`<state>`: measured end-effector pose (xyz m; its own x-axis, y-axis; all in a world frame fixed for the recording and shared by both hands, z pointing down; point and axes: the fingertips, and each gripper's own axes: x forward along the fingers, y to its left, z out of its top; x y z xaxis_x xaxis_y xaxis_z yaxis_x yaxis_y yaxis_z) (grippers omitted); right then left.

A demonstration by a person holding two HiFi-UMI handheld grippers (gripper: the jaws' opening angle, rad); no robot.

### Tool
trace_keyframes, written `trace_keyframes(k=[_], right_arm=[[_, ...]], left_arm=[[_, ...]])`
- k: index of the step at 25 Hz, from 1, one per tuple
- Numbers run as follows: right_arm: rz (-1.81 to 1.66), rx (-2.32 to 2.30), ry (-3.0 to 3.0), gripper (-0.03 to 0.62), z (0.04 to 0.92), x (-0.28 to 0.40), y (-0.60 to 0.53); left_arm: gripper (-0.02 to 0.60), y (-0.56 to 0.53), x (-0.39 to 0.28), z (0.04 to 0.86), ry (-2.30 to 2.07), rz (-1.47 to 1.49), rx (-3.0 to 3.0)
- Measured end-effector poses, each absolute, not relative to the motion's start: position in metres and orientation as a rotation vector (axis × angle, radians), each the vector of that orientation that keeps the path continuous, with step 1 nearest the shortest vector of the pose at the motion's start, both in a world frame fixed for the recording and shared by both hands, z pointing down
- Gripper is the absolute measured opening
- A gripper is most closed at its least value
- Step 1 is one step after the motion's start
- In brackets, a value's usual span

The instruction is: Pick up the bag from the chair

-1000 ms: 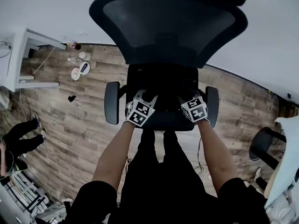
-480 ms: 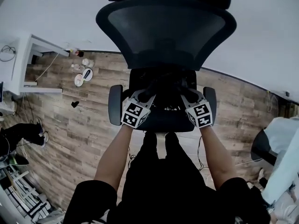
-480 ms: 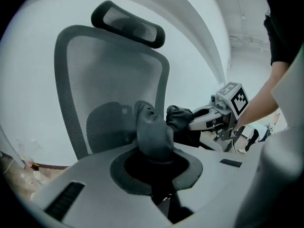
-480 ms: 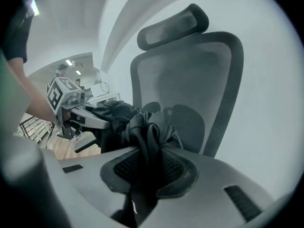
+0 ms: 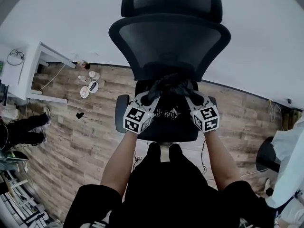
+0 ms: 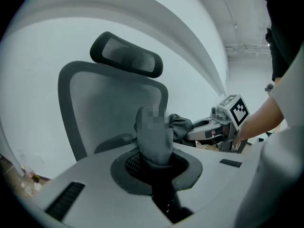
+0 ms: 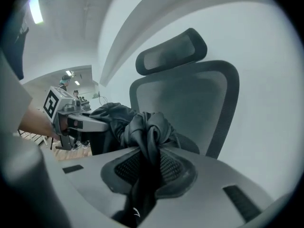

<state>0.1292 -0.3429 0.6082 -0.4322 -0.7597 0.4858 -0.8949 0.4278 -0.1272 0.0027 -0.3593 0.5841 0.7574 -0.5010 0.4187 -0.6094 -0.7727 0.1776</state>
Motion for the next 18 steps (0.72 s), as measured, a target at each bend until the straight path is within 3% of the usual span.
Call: trace_keyframes(k=[10, 18], right_arm=[[0.423, 1.568, -2.589, 0.083, 0.464, 0.131, -0.355], [0.126, 1.640, -2.694, 0.083, 0.334, 0.130, -0.373]], left_arm=[[0.052, -0.372, -0.001, 0.429, -0.982, 0.232, 2.870], [0.052, -0.386, -0.006, 0.303, -1.109, 0.000, 3.019]])
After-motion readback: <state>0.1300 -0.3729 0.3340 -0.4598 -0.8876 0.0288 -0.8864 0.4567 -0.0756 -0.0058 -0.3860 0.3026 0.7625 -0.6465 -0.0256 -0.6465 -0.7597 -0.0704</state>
